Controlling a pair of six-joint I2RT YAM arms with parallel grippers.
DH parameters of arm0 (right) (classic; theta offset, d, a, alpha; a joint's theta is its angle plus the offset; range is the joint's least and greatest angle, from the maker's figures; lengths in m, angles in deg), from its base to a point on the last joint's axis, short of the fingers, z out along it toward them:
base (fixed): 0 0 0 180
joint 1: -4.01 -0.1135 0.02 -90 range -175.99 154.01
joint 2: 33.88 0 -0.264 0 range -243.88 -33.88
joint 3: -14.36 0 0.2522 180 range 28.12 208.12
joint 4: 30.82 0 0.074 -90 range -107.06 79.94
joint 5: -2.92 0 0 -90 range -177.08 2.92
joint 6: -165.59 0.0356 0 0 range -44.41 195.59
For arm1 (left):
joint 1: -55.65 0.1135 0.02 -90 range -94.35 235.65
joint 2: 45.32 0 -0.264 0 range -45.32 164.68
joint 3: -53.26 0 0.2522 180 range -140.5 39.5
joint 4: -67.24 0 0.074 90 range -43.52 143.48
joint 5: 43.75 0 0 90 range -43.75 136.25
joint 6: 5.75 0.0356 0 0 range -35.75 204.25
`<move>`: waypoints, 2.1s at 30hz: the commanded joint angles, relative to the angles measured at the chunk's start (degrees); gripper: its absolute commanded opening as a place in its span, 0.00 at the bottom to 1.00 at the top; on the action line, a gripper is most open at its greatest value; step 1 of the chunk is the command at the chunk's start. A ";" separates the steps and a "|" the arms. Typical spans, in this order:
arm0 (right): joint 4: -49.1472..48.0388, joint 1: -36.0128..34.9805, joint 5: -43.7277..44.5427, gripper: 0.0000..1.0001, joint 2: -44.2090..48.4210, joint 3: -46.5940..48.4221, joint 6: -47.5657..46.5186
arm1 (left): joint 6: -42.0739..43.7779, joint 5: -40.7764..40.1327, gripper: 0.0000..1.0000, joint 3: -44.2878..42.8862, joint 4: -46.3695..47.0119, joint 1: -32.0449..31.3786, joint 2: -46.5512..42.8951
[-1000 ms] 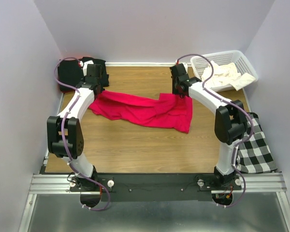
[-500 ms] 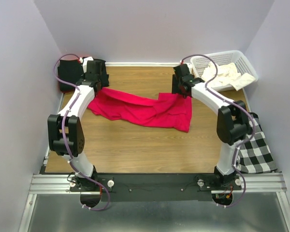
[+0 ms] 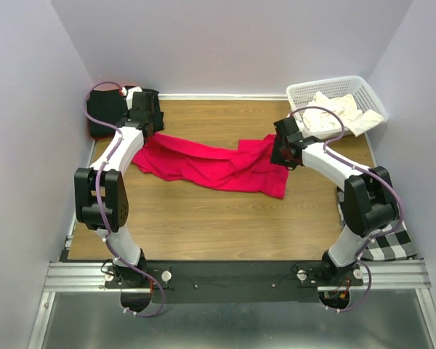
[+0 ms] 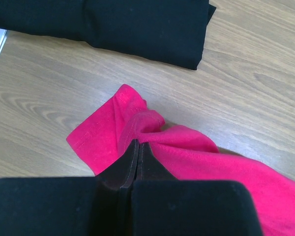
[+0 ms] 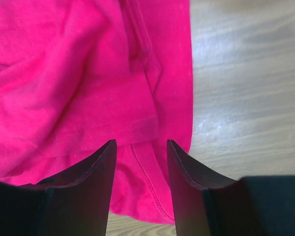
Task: Fold and stack the t-shirts
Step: Flatten out the tshirt
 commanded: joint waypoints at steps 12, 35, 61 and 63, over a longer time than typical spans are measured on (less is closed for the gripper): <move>-6.00 7.12 -13.50 0.48 -6.00 -1.12 2.99 | 0.60 0.63 0.00 -1.80 0.83 0.22 1.37; -7.58 7.30 -16.85 0.42 -8.73 -3.40 4.31 | 1.22 0.28 0.00 -2.15 0.22 0.22 1.64; -3.71 7.30 -9.46 0.29 -6.27 -1.29 2.91 | 1.31 0.54 0.00 -1.10 0.48 0.22 1.11; -3.36 7.30 -9.02 0.24 -6.18 -1.12 2.82 | 1.22 0.63 0.00 -1.01 0.57 0.22 1.02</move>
